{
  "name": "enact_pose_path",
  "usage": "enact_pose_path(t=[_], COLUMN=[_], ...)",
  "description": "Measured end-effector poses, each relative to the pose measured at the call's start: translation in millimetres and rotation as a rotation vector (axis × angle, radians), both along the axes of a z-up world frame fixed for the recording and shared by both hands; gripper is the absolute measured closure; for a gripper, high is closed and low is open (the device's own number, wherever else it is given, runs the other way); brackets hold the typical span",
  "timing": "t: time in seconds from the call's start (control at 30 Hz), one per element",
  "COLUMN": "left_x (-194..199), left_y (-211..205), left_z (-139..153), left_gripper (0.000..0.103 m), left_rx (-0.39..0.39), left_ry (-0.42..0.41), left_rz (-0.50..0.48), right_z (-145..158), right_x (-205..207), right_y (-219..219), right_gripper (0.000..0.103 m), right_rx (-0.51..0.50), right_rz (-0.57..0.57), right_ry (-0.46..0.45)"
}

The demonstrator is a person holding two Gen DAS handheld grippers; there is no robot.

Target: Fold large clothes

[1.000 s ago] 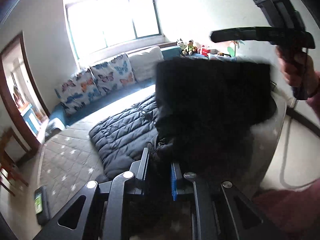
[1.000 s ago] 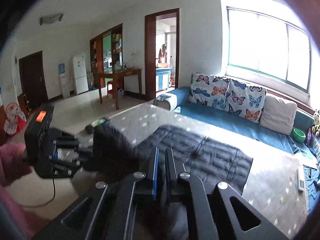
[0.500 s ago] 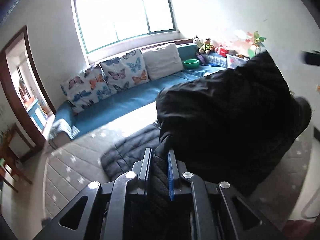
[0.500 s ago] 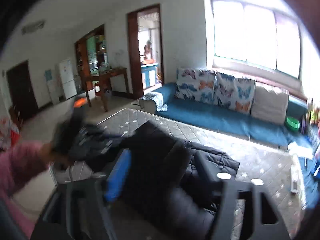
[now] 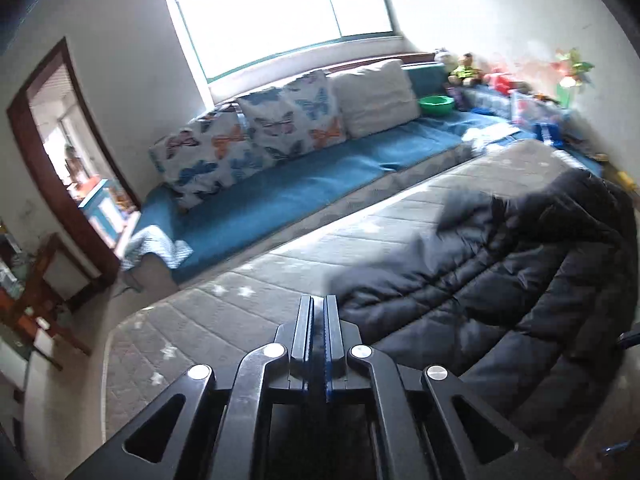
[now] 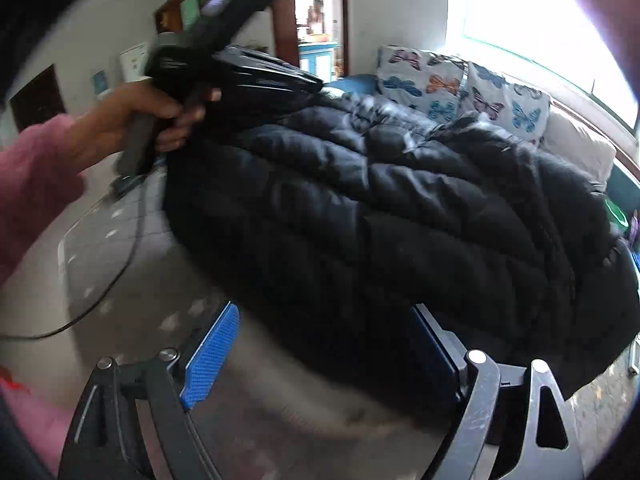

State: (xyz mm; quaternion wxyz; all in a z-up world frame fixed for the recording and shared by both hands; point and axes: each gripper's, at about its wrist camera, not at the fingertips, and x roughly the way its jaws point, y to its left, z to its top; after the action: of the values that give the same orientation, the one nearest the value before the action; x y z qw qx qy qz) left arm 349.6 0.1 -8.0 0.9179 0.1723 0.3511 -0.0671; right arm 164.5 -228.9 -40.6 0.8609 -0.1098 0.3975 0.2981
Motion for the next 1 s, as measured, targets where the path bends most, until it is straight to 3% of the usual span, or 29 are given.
enact_pose_path(t=[0.2, 0.27, 0.33, 0.37, 0.4, 0.43, 0.57, 0.67, 0.8, 0.93, 1.0], left_x=[28, 5, -20, -39, -64, -89, -136, -139, -106, -72, -60], left_y=[51, 67, 87, 91, 91, 90, 86, 78, 84, 102, 102], left_z=[2, 14, 22, 26, 30, 34, 34, 18, -13, -45, -61], left_gripper=[0.098, 0.096, 0.077, 0.07, 0.054, 0.048, 0.047, 0.047, 0.047, 0.047, 0.045], left_rx=[-0.177, -0.224, -0.28, -0.291, -0.294, -0.293, -0.293, -0.287, -0.29, -0.356, -0.325], left_ry=[0.062, 0.053, 0.058, 0.055, 0.048, 0.037, 0.036, 0.071, 0.134, 0.221, 0.241], left_rz=[0.037, 0.052, 0.062, 0.066, 0.073, 0.075, 0.003, -0.031, 0.02, 0.095, 0.116], right_z=[-8, -12, -16, -17, -19, -21, -31, -33, -29, -36, -39], right_x=[54, 64, 75, 79, 86, 90, 110, 118, 122, 134, 144], right_y=[4, 8, 5, 3, 0, -3, -22, -27, -28, -35, -34], right_gripper=[0.009, 0.009, 0.009, 0.009, 0.009, 0.009, 0.003, 0.003, 0.003, 0.003, 0.003], right_rx=[0.003, -0.041, -0.053, -0.055, -0.073, -0.098, -0.046, -0.034, -0.052, -0.05, -0.06], right_rz=[-0.074, -0.083, -0.111, -0.123, -0.144, -0.167, -0.243, -0.289, -0.315, -0.335, -0.345], right_ry=[-0.019, -0.044, -0.04, -0.035, -0.045, -0.064, 0.009, 0.034, 0.048, 0.099, 0.112])
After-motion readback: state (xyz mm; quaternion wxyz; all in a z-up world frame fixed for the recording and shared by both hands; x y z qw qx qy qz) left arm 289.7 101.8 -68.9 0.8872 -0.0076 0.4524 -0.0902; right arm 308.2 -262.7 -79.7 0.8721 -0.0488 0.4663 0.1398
